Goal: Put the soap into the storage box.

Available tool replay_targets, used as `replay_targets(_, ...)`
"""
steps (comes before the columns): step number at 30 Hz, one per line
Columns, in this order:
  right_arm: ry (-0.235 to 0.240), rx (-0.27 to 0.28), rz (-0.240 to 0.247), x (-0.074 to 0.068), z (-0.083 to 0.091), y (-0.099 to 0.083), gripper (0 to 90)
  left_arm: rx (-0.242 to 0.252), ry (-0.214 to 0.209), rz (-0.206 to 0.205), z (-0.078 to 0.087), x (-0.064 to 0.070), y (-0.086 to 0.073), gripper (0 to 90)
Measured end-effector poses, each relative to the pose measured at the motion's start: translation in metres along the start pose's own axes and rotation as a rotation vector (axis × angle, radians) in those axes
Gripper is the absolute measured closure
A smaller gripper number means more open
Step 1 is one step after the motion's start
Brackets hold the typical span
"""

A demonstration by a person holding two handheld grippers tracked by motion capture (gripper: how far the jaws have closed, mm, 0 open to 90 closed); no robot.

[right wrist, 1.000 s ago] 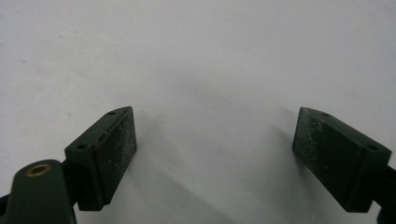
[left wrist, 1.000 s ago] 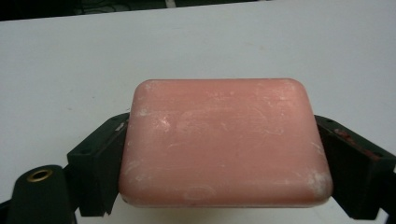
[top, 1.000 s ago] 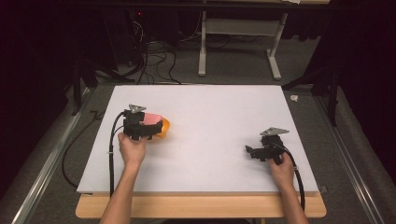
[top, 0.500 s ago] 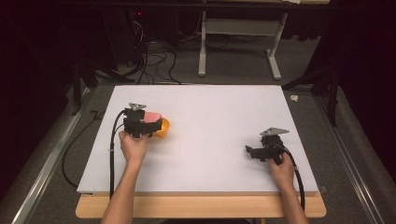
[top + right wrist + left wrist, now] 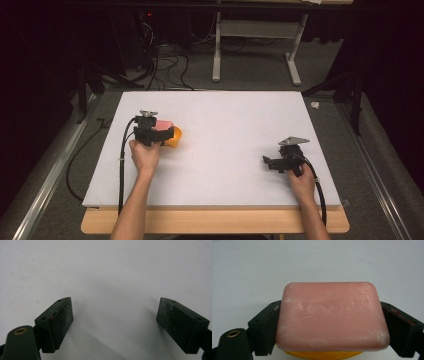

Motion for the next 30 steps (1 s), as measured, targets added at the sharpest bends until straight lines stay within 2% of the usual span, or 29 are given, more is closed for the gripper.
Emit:
replay_targets(8,0.001,-0.001,-0.001,0.0,0.0,0.0,14.4,-0.03,0.02,-0.013,-0.01,0.001,-0.004,13.8)
replay_targets(17,0.001,0.0,0.0,0.0,0.0,0.0,14.3,-0.039,0.033,-0.026,-0.014,0.003,-0.005,13.8)
replay_targets(30,0.001,0.0,0.001,0.0,0.0,0.0,14.3,-0.067,0.03,-0.032,-0.022,0.007,-0.009,13.8)
Point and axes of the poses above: each handheld gripper's, and its own axes: z roughly backward along the jaws, y roughly out of its top, x roughly to its right, the point moved 2 cm from there along -z, roughly forward along the jaws, and after that the axes turned 13 degrees about y, right-handed, at the moved point
